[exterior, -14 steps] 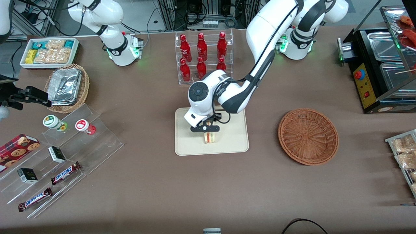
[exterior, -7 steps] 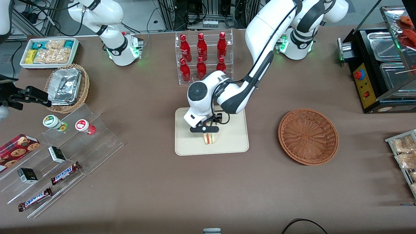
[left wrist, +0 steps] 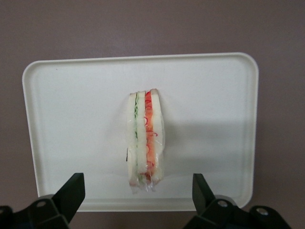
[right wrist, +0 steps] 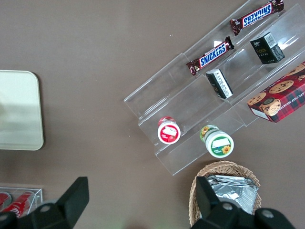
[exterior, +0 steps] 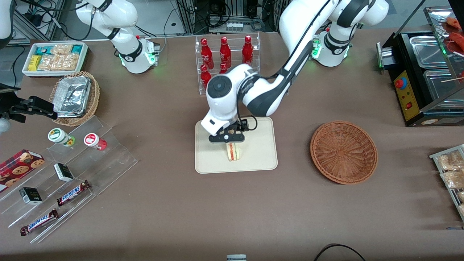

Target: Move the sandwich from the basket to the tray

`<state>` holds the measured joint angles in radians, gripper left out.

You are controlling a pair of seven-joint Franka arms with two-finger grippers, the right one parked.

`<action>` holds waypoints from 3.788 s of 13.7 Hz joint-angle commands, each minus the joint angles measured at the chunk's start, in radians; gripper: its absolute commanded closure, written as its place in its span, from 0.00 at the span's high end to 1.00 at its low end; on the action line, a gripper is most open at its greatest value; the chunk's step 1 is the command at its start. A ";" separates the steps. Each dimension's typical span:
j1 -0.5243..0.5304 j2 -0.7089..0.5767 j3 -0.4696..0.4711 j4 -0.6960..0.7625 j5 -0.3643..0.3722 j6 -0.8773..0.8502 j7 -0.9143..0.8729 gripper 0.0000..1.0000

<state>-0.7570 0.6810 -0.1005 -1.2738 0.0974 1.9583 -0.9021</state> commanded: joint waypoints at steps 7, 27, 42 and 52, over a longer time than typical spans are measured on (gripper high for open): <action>-0.002 -0.236 0.094 -0.012 0.008 -0.209 -0.155 0.99; 0.458 -0.589 0.130 -0.142 -0.100 -0.584 0.435 0.99; 0.665 -0.705 0.133 -0.275 -0.114 -0.524 0.839 1.00; 0.665 -0.753 0.131 -0.328 -0.077 -0.463 0.882 1.00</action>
<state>-0.1011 -0.0508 0.0390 -1.5822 0.0079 1.4695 -0.0400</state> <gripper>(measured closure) 0.000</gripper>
